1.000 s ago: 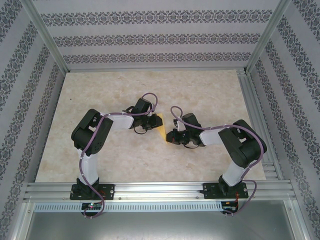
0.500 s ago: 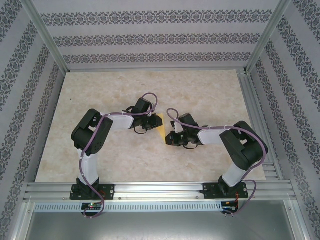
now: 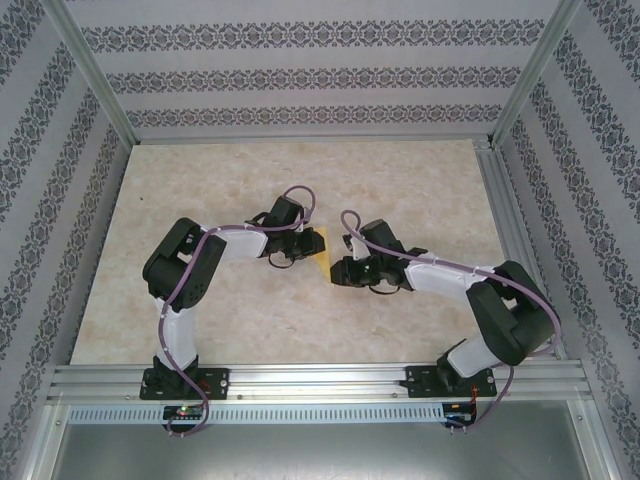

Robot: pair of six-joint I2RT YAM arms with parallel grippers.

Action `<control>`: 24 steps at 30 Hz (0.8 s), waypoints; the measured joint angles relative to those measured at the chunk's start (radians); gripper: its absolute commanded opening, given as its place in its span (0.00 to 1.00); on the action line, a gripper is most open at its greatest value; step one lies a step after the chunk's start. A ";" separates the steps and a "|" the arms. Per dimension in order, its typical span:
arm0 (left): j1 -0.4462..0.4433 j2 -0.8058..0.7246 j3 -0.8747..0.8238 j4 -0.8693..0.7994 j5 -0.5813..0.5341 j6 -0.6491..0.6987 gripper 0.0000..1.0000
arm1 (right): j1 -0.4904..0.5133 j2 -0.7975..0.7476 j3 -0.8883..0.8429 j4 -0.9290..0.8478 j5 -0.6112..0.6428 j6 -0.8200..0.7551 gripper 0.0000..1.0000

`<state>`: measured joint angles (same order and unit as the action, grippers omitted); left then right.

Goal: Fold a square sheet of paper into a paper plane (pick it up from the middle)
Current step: Fold the wing for the fifth time at the center of the table.

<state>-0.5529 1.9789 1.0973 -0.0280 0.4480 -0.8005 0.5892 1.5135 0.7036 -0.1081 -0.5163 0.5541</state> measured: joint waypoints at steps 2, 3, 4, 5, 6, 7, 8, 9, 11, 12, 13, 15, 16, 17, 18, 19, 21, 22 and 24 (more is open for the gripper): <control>0.000 0.000 0.000 0.000 0.000 0.000 0.23 | 0.000 0.018 0.031 -0.008 0.002 0.000 0.18; 0.000 0.000 0.000 0.000 0.000 0.000 0.23 | 0.000 0.034 0.050 -0.009 0.001 0.000 0.18; 0.000 0.000 0.000 0.000 0.000 0.000 0.23 | 0.000 0.055 0.069 -0.009 0.000 0.000 0.18; 0.000 0.000 0.000 0.000 0.000 0.000 0.23 | 0.000 0.076 0.087 -0.009 -0.001 0.000 0.18; 0.000 0.000 0.000 0.000 0.001 0.000 0.23 | 0.000 0.101 0.108 -0.009 -0.002 0.000 0.18; 0.000 0.000 0.000 0.000 0.002 0.000 0.23 | 0.000 0.124 0.126 -0.008 -0.005 0.000 0.17; 0.000 0.000 0.000 0.000 0.003 0.000 0.23 | 0.000 0.145 0.140 -0.008 -0.009 0.000 0.17; 0.000 0.000 0.000 0.000 0.004 0.000 0.23 | 0.000 0.164 0.153 -0.008 -0.011 -0.001 0.17; 0.000 0.000 0.000 0.000 0.004 0.000 0.23 | 0.000 0.202 0.172 -0.008 -0.021 -0.003 0.16; 0.000 0.000 0.000 0.000 0.004 0.000 0.23 | 0.000 0.217 0.179 -0.008 -0.026 -0.004 0.16; 0.000 0.000 0.000 0.000 0.004 0.000 0.23 | 0.000 0.230 0.182 -0.008 -0.031 -0.004 0.16; 0.000 0.000 0.000 0.000 0.004 0.000 0.23 | 0.000 0.249 0.182 -0.010 -0.036 -0.004 0.16; 0.000 0.000 0.000 0.000 0.004 0.000 0.23 | 0.000 0.256 0.182 -0.012 -0.038 -0.004 0.15; 0.000 0.000 0.000 0.000 0.004 0.000 0.23 | 0.000 0.262 0.182 -0.013 -0.039 -0.004 0.15; 0.000 0.000 0.000 0.000 0.004 0.000 0.23 | 0.000 0.266 0.182 -0.013 -0.039 -0.004 0.15; 0.000 0.000 0.001 0.000 0.004 0.000 0.23 | 0.000 0.268 0.182 -0.013 -0.039 -0.004 0.15; 0.000 0.001 0.002 -0.001 0.005 0.000 0.23 | 0.000 0.270 0.179 -0.011 -0.039 -0.004 0.15; 0.000 0.001 0.002 -0.001 0.005 0.000 0.23 | 0.000 0.270 0.176 -0.011 -0.039 -0.004 0.15; 0.000 0.002 0.003 -0.004 0.005 0.000 0.23 | 0.000 0.271 0.168 -0.012 -0.039 -0.004 0.15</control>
<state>-0.5529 1.9808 1.1007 -0.0319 0.4534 -0.8009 0.5888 1.7847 0.8719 -0.1200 -0.5556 0.5499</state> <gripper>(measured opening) 0.231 0.153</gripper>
